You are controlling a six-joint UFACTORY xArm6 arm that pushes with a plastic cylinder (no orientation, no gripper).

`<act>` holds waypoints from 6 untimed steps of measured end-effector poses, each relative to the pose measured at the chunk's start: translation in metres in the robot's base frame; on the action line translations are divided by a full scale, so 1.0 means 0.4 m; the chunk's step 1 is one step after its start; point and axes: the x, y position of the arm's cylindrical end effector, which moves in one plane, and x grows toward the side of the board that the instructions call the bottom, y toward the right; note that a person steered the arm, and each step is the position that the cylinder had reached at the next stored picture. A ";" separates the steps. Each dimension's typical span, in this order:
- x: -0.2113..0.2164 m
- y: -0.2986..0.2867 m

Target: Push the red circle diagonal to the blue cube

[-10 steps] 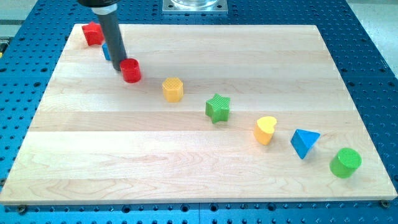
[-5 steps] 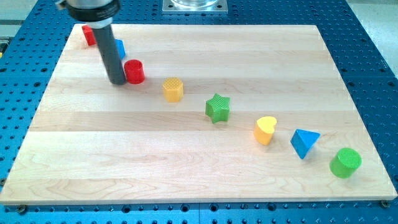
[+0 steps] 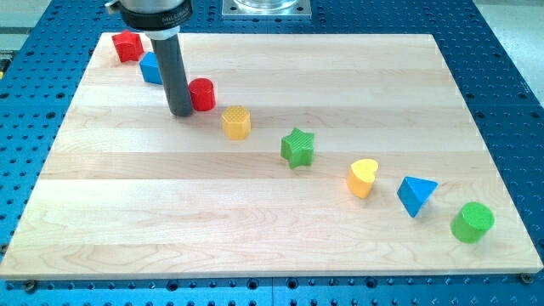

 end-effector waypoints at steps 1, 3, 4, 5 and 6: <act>0.074 -0.159; 0.355 -0.230; 0.373 -0.230; 0.378 -0.230; 0.379 -0.230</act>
